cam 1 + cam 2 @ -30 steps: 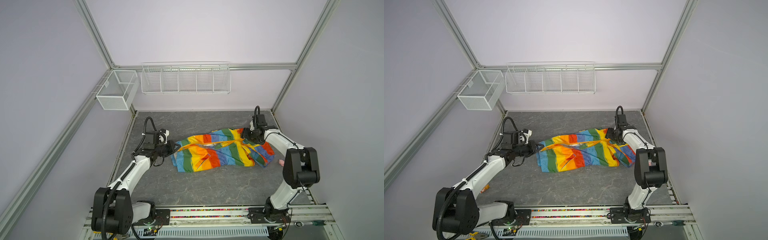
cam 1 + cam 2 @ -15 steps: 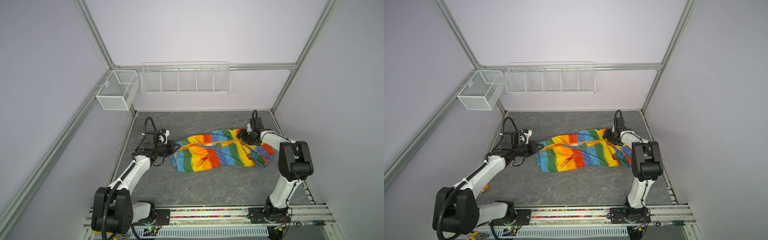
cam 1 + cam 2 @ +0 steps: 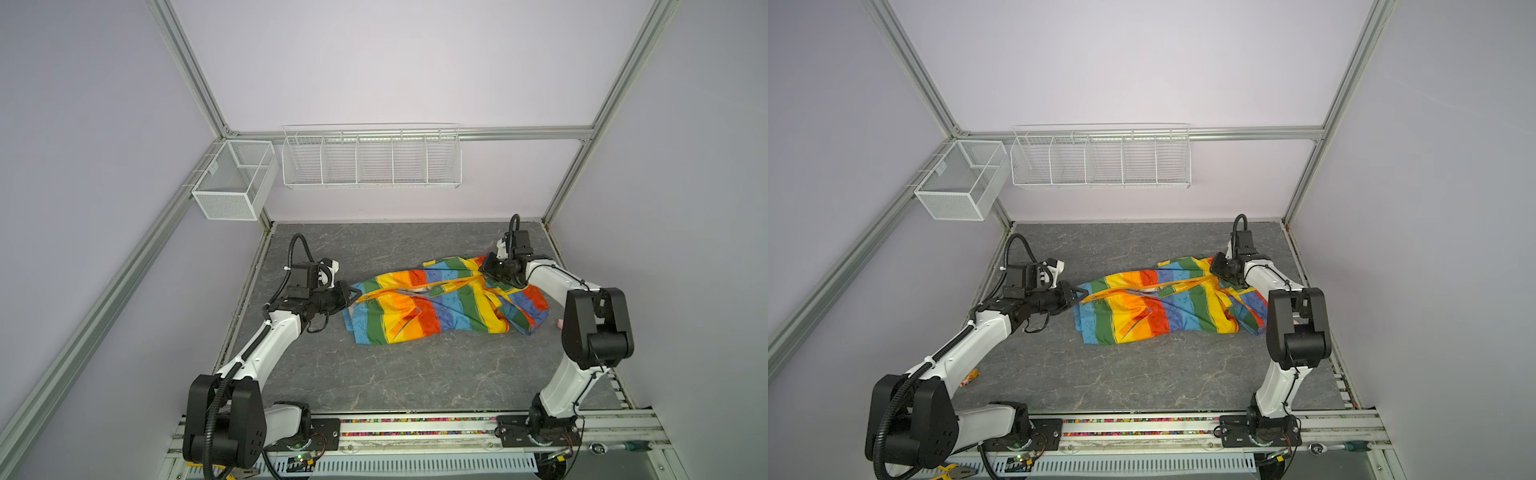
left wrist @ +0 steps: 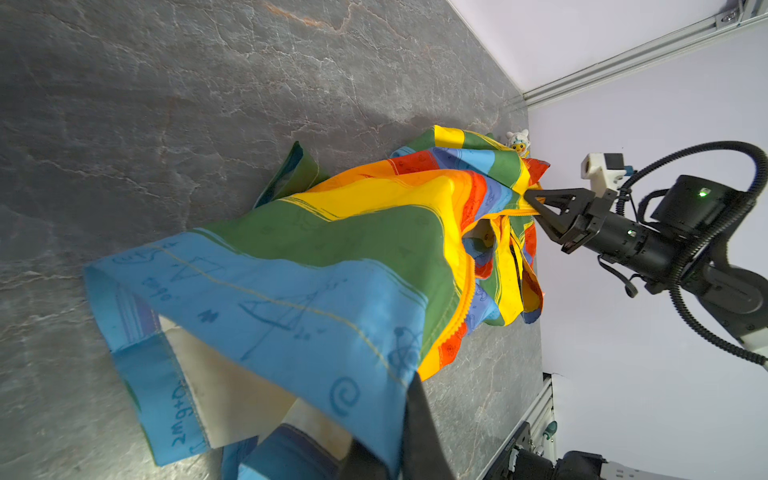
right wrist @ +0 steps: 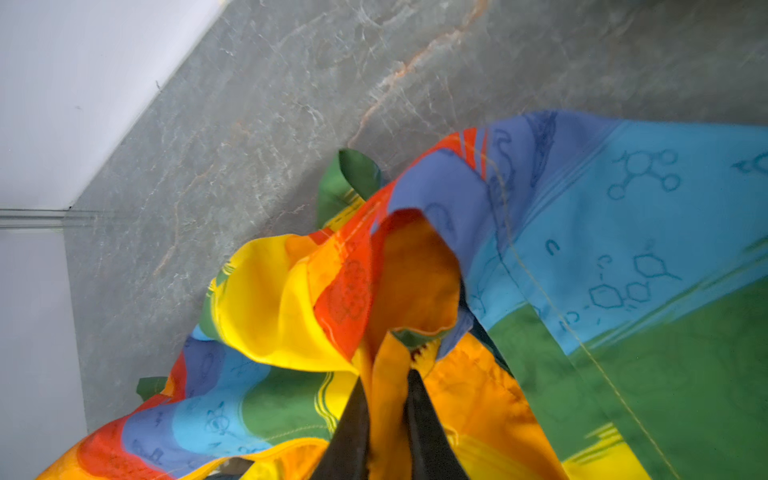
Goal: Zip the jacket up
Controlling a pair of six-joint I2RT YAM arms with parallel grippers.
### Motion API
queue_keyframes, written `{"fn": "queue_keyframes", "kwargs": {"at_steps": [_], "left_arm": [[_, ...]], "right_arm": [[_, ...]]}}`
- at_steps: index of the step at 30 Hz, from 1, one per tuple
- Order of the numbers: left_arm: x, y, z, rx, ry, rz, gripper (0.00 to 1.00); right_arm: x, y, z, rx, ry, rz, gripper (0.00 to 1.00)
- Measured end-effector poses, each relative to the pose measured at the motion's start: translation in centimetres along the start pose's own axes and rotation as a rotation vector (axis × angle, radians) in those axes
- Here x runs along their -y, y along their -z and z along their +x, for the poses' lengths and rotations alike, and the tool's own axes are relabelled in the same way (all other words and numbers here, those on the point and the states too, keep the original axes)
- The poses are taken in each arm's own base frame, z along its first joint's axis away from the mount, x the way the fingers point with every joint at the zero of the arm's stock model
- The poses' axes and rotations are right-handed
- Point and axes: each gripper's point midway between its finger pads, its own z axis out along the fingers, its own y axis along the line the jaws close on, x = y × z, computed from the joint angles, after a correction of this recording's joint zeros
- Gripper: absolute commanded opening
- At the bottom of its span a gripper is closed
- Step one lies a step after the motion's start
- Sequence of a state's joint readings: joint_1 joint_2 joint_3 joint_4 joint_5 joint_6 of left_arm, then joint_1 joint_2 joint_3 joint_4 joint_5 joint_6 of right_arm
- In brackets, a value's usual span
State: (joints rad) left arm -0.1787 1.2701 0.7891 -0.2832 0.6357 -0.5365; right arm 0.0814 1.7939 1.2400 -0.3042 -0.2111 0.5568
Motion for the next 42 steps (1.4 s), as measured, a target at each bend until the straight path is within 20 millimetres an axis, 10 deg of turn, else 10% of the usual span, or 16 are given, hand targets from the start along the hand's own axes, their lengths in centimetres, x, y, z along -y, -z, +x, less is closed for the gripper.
{"fn": "queue_keyframes", "kwargs": {"at_steps": [17, 42], "left_arm": [[-0.3, 0.1, -0.6, -0.045, -0.033, -0.07, 0.0], [-0.2, 0.2, -0.8, -0.098, -0.077, -0.113, 0.0]], "right_arm": [[0.7, 3.3, -0.9, 0.002, 0.033, -0.004, 0.07], [4.7, -2.9, 2.9, -0.139, 0.001, 0.059, 0.07]]}}
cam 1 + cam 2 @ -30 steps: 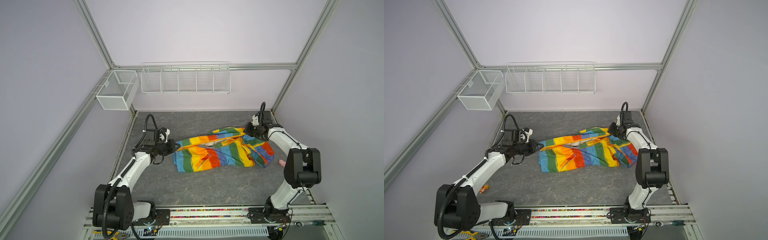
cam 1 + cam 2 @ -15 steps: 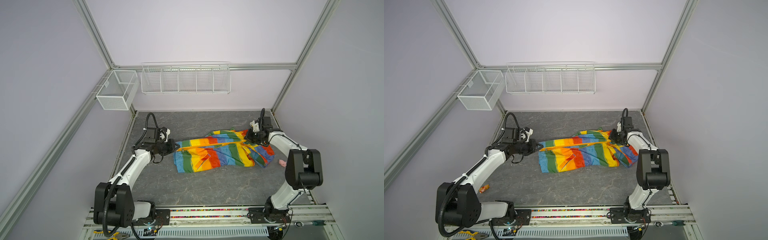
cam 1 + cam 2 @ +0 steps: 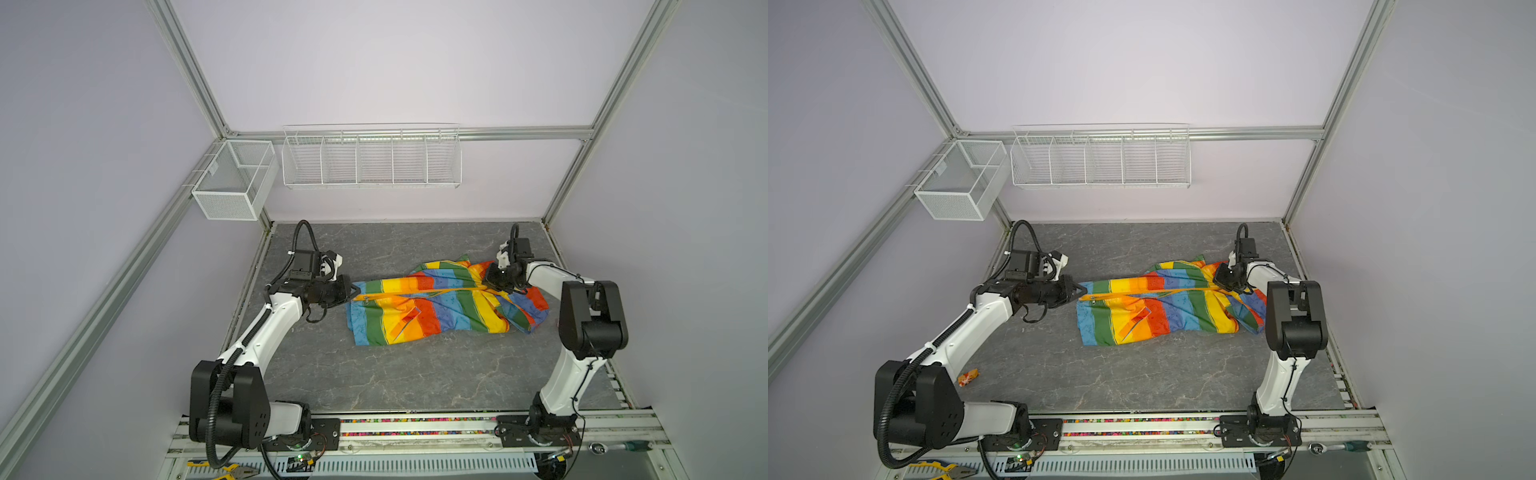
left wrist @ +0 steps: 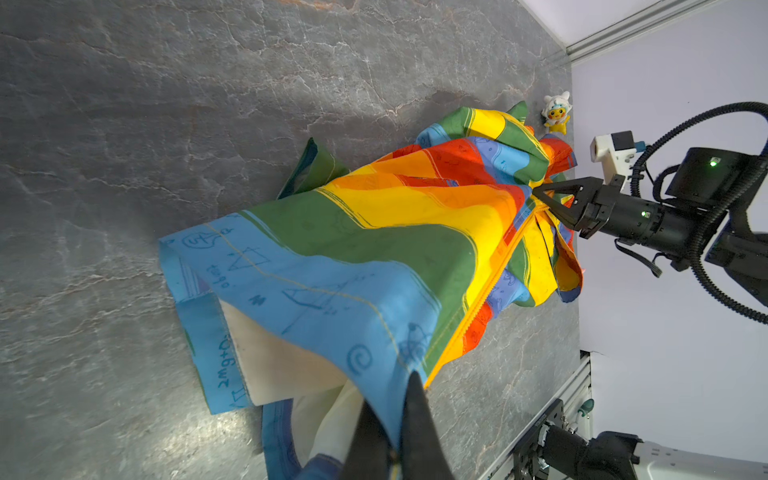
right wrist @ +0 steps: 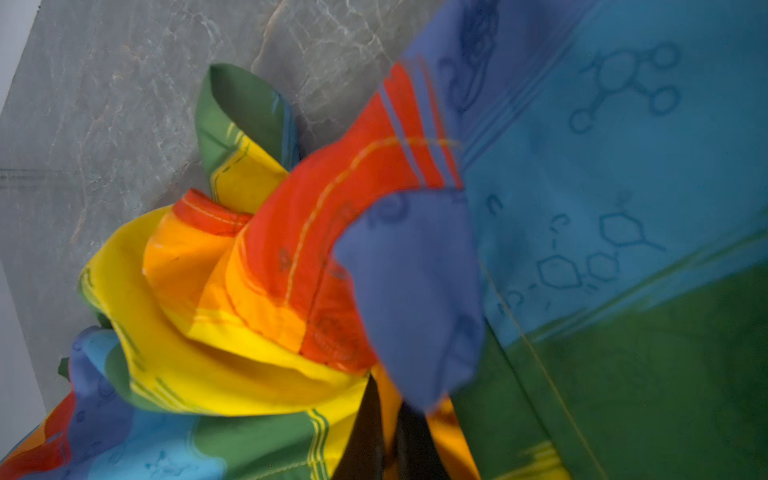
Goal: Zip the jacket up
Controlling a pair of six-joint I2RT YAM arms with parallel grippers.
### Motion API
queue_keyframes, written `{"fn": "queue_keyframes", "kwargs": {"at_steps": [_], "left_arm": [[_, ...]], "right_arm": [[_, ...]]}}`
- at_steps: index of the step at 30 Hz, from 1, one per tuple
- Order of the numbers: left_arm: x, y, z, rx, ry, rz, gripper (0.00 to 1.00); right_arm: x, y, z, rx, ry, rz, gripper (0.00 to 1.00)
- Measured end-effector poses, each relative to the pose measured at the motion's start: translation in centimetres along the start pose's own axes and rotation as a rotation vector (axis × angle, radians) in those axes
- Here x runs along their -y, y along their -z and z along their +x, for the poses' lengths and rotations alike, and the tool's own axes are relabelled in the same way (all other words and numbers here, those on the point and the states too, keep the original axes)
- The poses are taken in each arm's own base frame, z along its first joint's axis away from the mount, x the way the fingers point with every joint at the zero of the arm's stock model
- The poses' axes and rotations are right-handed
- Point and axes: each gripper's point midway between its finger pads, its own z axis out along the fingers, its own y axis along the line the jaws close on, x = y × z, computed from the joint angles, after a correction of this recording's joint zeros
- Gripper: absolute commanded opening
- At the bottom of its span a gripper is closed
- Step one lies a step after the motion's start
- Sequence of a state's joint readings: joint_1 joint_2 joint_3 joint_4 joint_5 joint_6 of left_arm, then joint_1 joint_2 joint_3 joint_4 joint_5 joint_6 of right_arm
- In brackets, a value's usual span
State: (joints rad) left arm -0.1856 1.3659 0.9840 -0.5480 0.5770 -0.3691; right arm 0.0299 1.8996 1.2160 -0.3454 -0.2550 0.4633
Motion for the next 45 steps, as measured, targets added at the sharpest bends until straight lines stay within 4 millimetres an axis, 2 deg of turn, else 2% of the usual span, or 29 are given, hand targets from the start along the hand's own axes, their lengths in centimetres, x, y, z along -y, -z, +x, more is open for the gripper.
{"fn": "queue_keyframes", "kwargs": {"at_steps": [2, 4, 7, 9, 13, 17, 19, 20, 23, 24, 25, 27, 30, 33, 37, 41, 45], "left_arm": [[-0.1, -0.2, 0.1, -0.011, 0.0, -0.002, 0.0], [-0.2, -0.3, 0.2, -0.018, 0.0, -0.003, 0.0], [-0.5, -0.3, 0.2, -0.021, 0.007, -0.013, 0.01], [-0.7, -0.3, 0.2, -0.022, 0.012, -0.019, 0.08], [-1.1, -0.4, 0.2, -0.022, 0.019, -0.033, 0.12], [-1.4, -0.4, -0.2, -0.005, 0.024, -0.052, 0.13], [-1.5, -0.4, -0.5, 0.007, 0.022, -0.059, 0.14], [-1.6, -0.4, -0.6, 0.013, 0.023, -0.061, 0.14], [-1.5, -0.4, -1.0, 0.03, 0.025, -0.059, 0.18], [-1.5, -0.4, -1.1, 0.037, 0.024, -0.058, 0.22], [-1.5, -0.4, -1.2, 0.041, 0.023, -0.056, 0.27], [-1.7, -0.7, -1.2, 0.051, 0.029, -0.05, 0.36], [-2.4, -1.4, -0.5, 0.054, 0.048, -0.043, 0.42], [-3.7, -2.3, 0.9, 0.054, 0.074, -0.044, 0.45], [-5.3, -2.9, 2.7, 0.084, 0.094, -0.055, 0.47], [-6.3, -2.9, 3.3, 0.152, 0.096, -0.062, 0.51], [-6.4, -2.6, 2.9, 0.228, 0.069, -0.047, 0.54]], "right_arm": [[-0.1, -0.3, -0.3, -0.001, 0.0, -0.005, 0.1], [-0.2, -0.5, -0.7, 0.004, 0.0, -0.007, 0.19], [0.3, -0.5, -1.6, 0.037, -0.007, 0.016, 0.41], [0.9, -0.3, -2.2, 0.062, -0.013, 0.038, 0.52], [1.7, 0.7, -2.6, 0.101, -0.019, 0.073, 0.58], [0.9, 4.2, -2.6, 0.178, -0.009, 0.077, 0.58], [-0.6, 6.4, -2.6, 0.226, 0.017, 0.059, 0.57], [-2.1, 7.5, -2.6, 0.253, 0.043, 0.04, 0.57], [-7.6, 9.3, -1.0, 0.289, 0.149, -0.043, 0.57], [-10.0, 9.4, 0.3, 0.282, 0.196, -0.079, 0.56], [-11.6, 9.3, 1.2, 0.273, 0.228, -0.104, 0.56], [-15.2, 8.4, 4.4, 0.223, 0.303, -0.163, 0.56], [-18.2, 6.5, 7.8, 0.145, 0.364, -0.204, 0.55], [-19.7, 4.2, 9.8, 0.09, 0.397, -0.214, 0.55], [-20.5, 2.1, 12.4, 0.025, 0.433, -0.218, 0.55], [-21.7, 1.8, 13.9, 0.0, 0.463, -0.238, 0.55], [-23.1, 2.3, 14.2, 0.006, 0.481, -0.269, 0.56]]}}
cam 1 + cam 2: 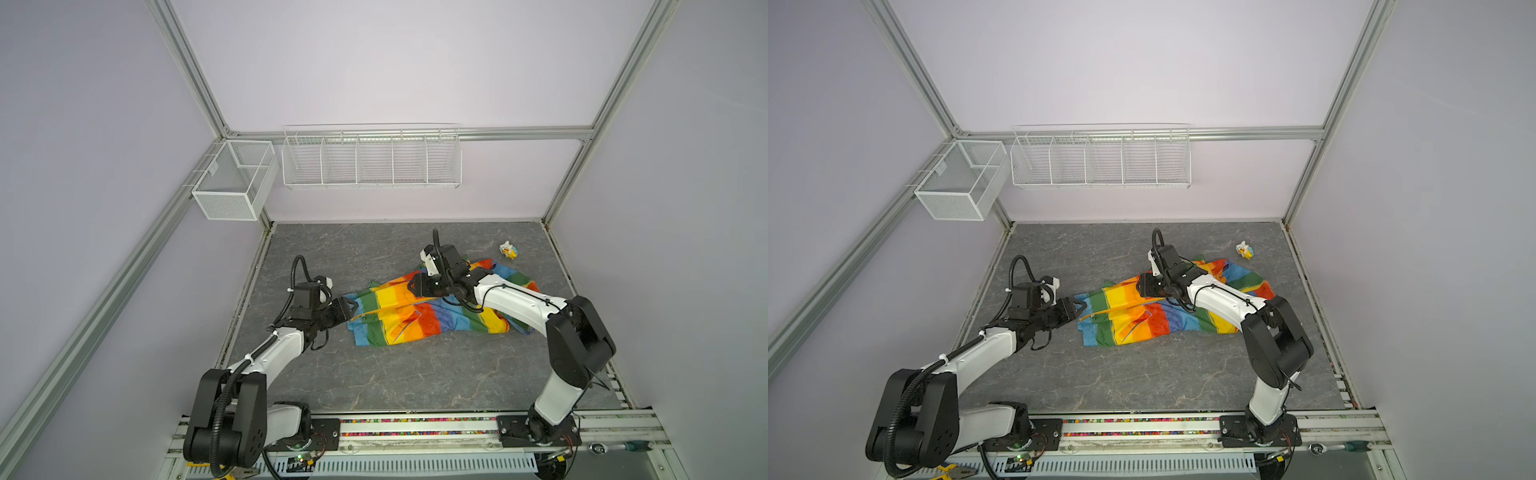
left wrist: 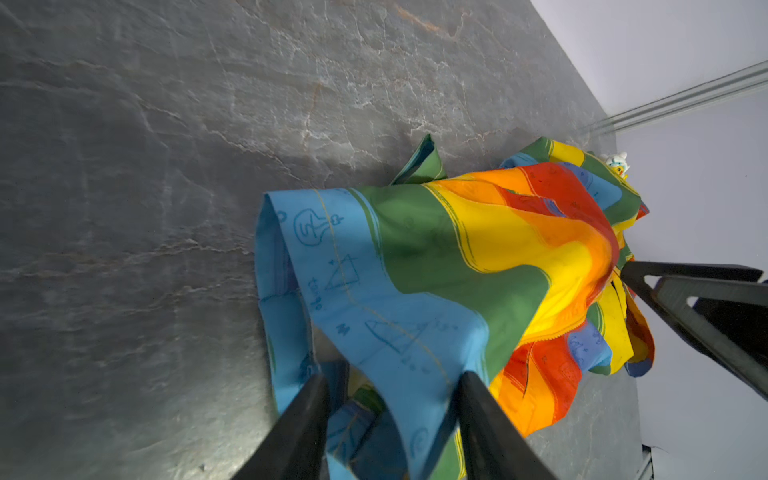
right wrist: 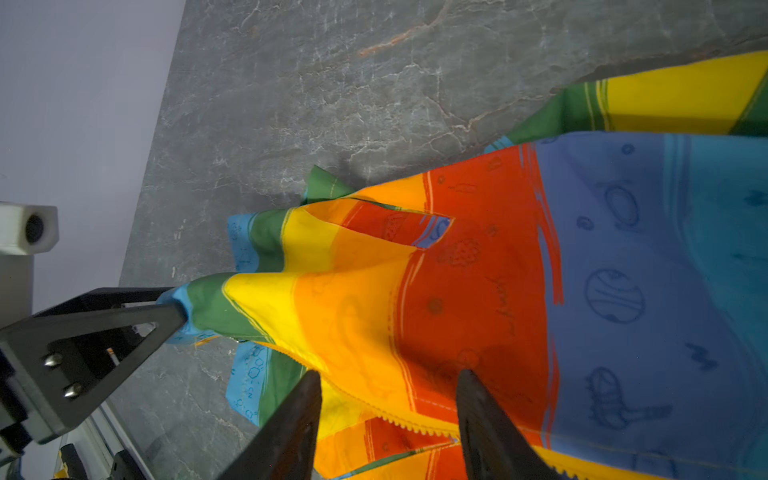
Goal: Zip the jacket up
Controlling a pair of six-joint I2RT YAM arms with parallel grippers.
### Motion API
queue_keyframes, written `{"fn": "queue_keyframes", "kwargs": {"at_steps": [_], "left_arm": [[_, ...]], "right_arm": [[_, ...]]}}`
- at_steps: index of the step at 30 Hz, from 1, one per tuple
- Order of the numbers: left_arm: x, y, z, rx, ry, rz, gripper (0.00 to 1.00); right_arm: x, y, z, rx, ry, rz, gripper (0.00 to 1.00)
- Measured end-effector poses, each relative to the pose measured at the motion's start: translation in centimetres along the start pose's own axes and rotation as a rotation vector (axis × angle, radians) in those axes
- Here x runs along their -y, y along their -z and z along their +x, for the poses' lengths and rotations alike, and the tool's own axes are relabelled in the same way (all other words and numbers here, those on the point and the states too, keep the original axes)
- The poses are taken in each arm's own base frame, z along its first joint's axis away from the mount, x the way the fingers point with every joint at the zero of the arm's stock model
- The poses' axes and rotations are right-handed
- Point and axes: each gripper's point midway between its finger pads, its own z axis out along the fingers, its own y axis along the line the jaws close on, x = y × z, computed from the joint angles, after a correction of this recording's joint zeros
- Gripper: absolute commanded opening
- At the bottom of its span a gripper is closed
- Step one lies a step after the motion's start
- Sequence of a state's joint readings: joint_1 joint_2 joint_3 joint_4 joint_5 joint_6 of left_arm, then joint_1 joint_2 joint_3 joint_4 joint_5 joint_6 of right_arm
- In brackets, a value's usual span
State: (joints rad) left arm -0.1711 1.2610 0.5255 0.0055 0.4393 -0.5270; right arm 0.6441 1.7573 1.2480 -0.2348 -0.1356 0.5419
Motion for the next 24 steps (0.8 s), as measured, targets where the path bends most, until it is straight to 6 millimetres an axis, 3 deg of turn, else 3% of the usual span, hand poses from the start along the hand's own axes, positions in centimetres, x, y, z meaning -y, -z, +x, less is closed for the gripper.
{"fn": "queue_keyframes", "kwargs": {"at_steps": [10, 24], "left_arm": [[1.1, 0.3, -0.3, 0.105, -0.056, 0.088, 0.6], [1.2, 0.4, 2.0, 0.126, -0.139, 0.069, 0.61]], "right_arm": [[-1.5, 0.0, 0.4, -0.011, 0.043, -0.029, 0.62], [-1.7, 0.0, 1.0, -0.032, 0.049, -0.03, 0.63]]}}
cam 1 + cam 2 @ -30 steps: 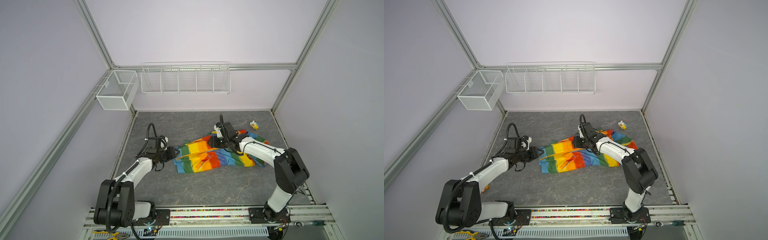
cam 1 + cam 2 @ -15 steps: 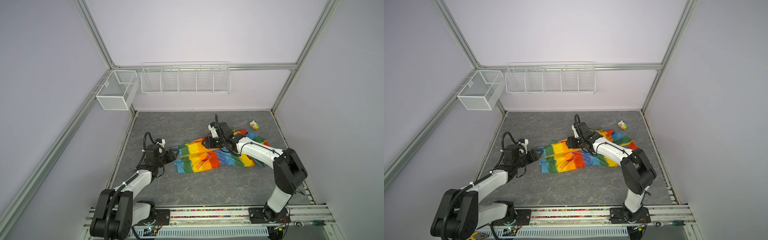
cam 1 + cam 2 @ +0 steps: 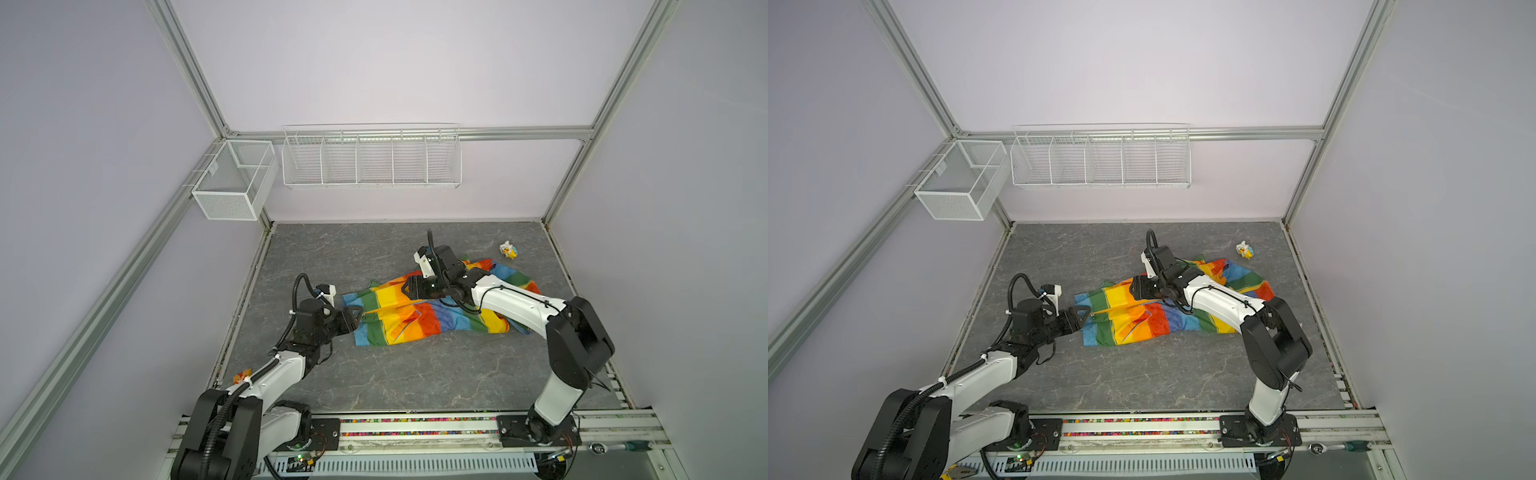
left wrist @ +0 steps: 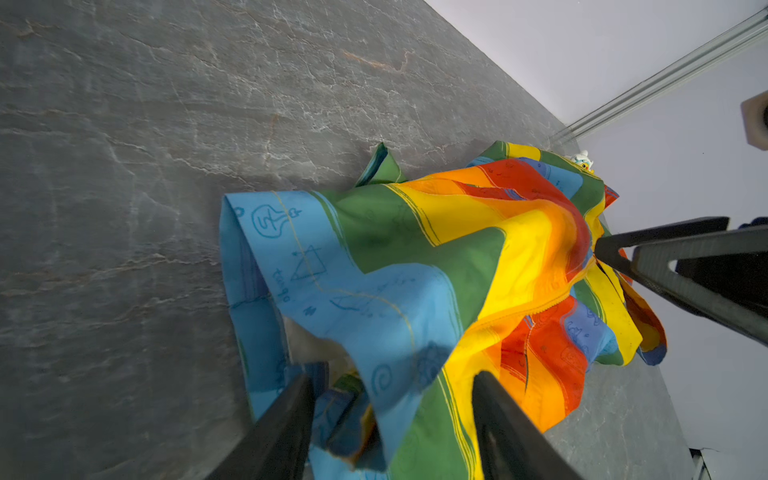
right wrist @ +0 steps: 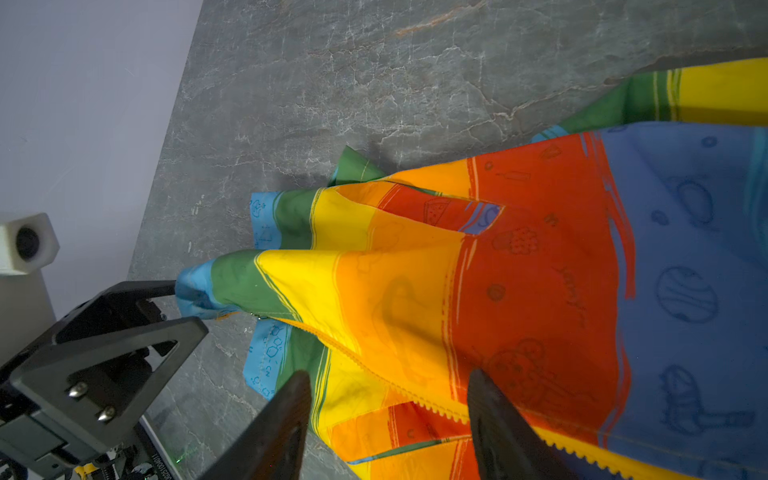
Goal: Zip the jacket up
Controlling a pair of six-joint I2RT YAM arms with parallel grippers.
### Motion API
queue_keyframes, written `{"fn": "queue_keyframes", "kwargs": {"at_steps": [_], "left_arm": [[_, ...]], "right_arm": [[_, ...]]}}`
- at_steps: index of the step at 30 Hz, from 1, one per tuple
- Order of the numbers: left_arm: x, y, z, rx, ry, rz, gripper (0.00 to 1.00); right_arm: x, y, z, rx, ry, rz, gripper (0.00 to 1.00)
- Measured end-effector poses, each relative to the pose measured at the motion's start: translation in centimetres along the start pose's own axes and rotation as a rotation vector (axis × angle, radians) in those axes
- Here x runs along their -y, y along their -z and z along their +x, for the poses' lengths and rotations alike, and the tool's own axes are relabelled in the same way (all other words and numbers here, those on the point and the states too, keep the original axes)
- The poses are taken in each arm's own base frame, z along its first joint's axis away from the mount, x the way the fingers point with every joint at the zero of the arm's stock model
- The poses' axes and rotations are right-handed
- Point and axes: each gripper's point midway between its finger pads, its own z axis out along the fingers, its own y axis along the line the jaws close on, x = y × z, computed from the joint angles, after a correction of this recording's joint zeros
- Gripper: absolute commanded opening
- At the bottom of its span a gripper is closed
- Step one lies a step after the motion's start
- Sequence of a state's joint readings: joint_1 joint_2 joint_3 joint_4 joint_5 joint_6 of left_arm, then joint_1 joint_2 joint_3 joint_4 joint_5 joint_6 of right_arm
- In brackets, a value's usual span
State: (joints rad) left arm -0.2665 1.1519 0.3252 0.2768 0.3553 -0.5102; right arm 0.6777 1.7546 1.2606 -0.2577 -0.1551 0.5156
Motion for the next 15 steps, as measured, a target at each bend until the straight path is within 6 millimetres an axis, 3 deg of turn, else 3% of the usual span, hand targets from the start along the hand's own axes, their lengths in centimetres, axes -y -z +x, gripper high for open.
{"fn": "queue_keyframes", "kwargs": {"at_steps": [11, 15], "left_arm": [[-0.2, -0.9, 0.9, -0.027, -0.003, -0.009, 0.56], [-0.6, -1.4, 1.3, -0.04, 0.003, -0.014, 0.39]], "right_arm": [[-0.5, 0.8, -0.4, 0.016, 0.004, -0.013, 0.63], [-0.5, 0.8, -0.4, 0.016, 0.004, -0.013, 0.63]]}}
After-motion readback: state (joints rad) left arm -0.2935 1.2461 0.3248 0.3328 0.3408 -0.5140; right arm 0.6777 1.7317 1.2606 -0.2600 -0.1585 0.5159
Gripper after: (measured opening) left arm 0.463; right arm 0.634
